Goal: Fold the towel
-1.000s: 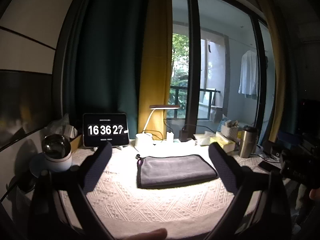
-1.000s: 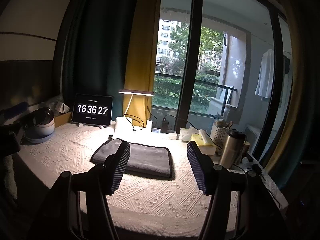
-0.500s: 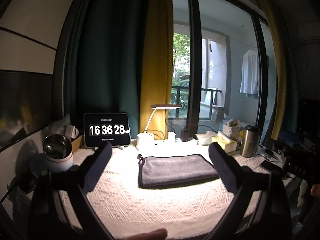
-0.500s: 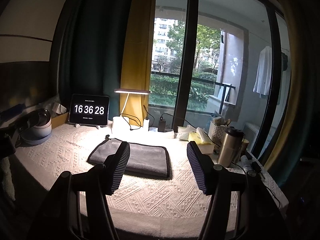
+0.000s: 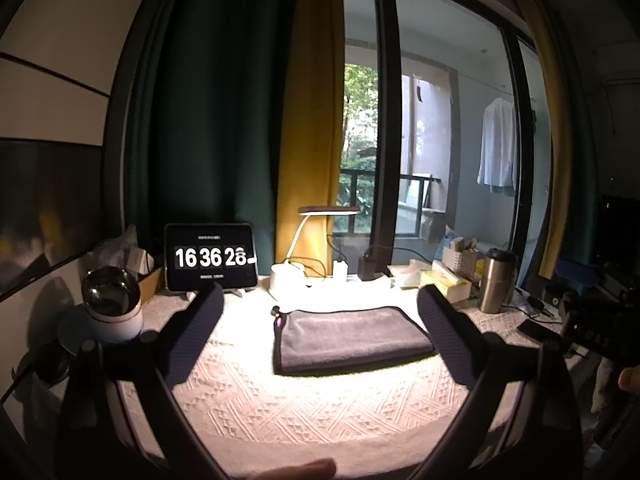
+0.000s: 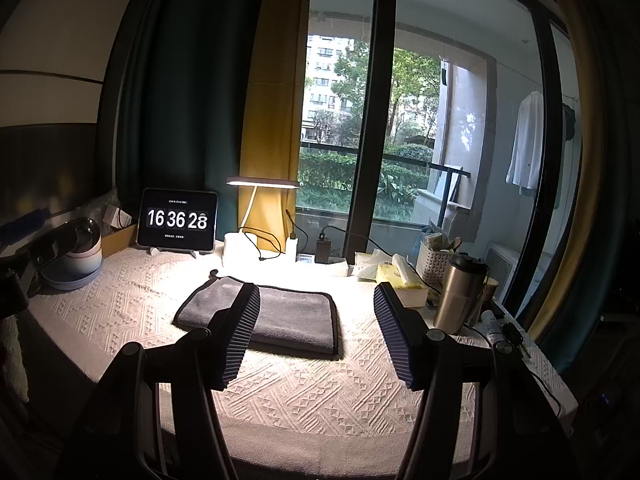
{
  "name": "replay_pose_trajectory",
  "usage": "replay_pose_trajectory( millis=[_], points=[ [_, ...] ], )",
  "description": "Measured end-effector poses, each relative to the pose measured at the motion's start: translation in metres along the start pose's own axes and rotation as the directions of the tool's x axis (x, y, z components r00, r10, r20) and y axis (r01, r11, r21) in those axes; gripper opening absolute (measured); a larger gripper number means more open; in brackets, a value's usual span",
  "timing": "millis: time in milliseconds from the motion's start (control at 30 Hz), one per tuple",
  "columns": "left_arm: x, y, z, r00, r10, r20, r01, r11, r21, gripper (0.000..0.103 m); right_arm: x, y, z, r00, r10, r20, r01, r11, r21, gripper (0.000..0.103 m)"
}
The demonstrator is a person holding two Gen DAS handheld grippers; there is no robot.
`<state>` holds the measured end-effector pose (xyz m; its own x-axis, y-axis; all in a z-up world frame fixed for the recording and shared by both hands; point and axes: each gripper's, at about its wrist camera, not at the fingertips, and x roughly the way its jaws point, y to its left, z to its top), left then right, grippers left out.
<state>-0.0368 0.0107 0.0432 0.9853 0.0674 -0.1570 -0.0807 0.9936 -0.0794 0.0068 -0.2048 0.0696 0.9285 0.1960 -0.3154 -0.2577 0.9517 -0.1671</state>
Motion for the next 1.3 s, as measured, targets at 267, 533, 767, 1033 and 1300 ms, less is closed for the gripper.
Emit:
replay_pose_trajectory(
  millis=[267, 533, 767, 1033, 1300],
  points=[
    [0.001, 0.003, 0.001, 1.000, -0.008, -0.006, 0.007, 1.000, -0.023, 0.098, 0.004, 0.000, 0.001, 1.000, 0.008, -0.002, -0.008, 1.000, 0.002, 0.063],
    [0.003, 0.004, 0.003, 1.000, 0.003, -0.008, -0.003, 1.000, -0.017, 0.098, 0.009, 0.002, 0.003, 1.000, 0.020, -0.007, -0.020, 1.000, -0.003, 0.063],
    [0.003, 0.004, 0.003, 1.000, -0.001, -0.007, 0.001, 1.000, -0.020, 0.098, 0.011, 0.004, 0.004, 1.000, 0.028, -0.011, -0.028, 1.000, -0.003, 0.063],
    [0.004, 0.005, 0.003, 1.000, -0.005, -0.006, 0.005, 1.000, -0.024, 0.098, 0.014, 0.006, 0.003, 0.999, 0.034, -0.017, -0.034, 0.999, -0.005, 0.063],
    [0.008, 0.005, 0.000, 0.999, -0.026, -0.024, 0.025, 1.000, -0.017, 0.098, 0.016, 0.008, 0.002, 0.999, 0.041, -0.029, -0.041, 0.999, 0.001, 0.063]
  ],
)
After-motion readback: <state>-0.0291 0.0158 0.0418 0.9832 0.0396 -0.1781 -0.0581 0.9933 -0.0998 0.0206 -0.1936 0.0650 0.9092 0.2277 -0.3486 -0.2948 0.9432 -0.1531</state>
